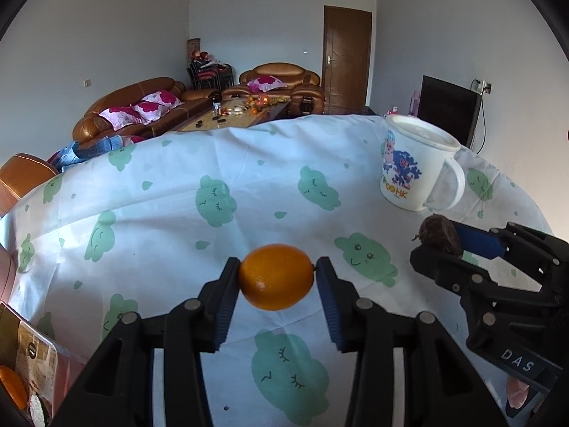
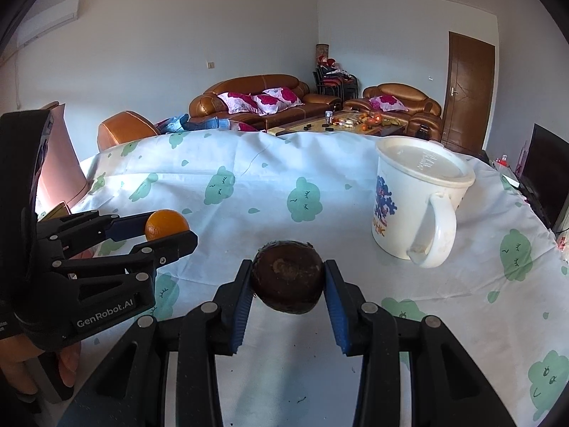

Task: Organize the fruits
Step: 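Lift and carry the orange and brown cake toward the tin with both grippers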

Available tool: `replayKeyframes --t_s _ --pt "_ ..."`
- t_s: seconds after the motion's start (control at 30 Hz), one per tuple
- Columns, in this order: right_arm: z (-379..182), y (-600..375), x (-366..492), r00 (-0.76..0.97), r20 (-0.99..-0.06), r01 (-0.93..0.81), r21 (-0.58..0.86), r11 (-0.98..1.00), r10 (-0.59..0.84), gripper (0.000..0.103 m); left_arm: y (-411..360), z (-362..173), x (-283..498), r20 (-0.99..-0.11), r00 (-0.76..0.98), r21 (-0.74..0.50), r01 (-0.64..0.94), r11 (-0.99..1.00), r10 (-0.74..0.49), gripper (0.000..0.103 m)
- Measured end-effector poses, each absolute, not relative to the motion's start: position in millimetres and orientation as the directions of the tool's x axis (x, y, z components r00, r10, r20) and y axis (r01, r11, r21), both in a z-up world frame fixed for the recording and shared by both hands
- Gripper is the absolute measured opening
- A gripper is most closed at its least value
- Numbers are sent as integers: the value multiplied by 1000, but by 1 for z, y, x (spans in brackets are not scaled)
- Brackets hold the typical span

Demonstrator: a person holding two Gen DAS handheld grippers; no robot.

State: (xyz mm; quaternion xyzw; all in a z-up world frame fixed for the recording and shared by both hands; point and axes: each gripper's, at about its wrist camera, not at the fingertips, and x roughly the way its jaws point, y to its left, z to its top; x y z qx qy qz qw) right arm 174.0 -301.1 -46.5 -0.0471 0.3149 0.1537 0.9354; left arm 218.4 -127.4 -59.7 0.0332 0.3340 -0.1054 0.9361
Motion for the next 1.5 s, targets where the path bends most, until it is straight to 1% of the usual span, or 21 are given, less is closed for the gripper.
replayKeyframes --t_s 0.23,0.57,1.13,1.5 --pt "-44 -301 170 769 -584 -318 1 948 259 41 -129 -56 214 -605 780 14 210 978 -159 45" --pt "-39 -297 160 802 -538 -326 -30 945 260 41 -123 -52 208 -579 799 -1 199 980 -163 45" --pt "-34 -293 148 840 -479 -328 -72 942 256 41 -121 -45 194 -522 841 20 178 984 -142 45" --pt "-31 -294 143 853 -454 -327 -80 942 258 41 -125 -41 183 -479 869 60 169 984 -121 45"
